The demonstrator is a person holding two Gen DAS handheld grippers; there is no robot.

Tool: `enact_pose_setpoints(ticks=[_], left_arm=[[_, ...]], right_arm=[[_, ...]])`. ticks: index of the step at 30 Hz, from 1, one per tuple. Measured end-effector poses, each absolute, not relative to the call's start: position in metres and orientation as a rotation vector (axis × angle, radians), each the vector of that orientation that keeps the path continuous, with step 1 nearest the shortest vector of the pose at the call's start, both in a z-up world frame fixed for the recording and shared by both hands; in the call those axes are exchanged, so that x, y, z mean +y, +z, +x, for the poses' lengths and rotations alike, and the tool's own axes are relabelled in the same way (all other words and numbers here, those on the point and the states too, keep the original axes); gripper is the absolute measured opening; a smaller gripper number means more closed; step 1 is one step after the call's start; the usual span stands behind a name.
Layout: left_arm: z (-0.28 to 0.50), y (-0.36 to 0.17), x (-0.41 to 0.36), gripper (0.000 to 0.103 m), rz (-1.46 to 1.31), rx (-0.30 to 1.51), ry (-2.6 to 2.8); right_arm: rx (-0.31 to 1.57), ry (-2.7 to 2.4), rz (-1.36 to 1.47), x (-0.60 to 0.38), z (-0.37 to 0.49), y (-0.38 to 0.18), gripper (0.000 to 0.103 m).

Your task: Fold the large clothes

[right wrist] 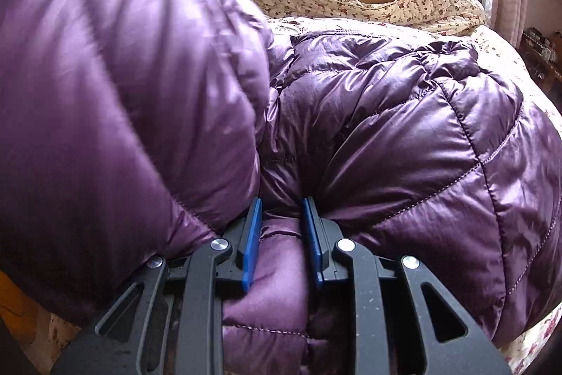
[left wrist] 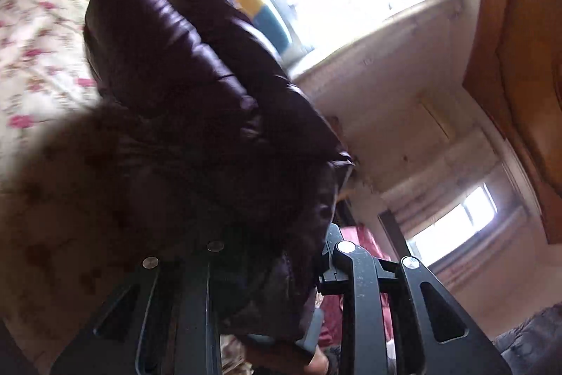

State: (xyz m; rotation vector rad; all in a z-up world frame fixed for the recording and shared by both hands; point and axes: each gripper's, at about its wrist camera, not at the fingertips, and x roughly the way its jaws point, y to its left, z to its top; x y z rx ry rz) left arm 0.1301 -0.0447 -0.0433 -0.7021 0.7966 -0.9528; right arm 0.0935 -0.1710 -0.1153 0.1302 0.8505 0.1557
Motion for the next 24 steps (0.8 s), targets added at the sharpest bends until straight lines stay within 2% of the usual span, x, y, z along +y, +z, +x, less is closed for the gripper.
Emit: enact_pose_setpoints(ticks=[1, 7, 11, 24], left_arm=[[0.133, -0.044, -0.054, 0.023, -0.69, 0.805, -0.966], [0.152, -0.047, -0.104, 0.023, -0.667, 0.865, -1.021], [0.154, -0.047, -0.126, 0.023, -0.629, 0.9, -1.032], [0.159, -0.048, -0.195, 0.023, -0.427, 0.999, -0.884]], right_arm=[[0.851, 0.163, 0.141, -0.173, 0.093, -0.115, 0.022], [0.869, 0.208, 0.228, -0.205, 0.085, -0.098, 0.02], [0.847, 0.201, 0.22, -0.226, 0.061, -0.079, 0.029], [0.866, -0.214, 0.266, -0.36, 0.007, -0.059, 0.035]])
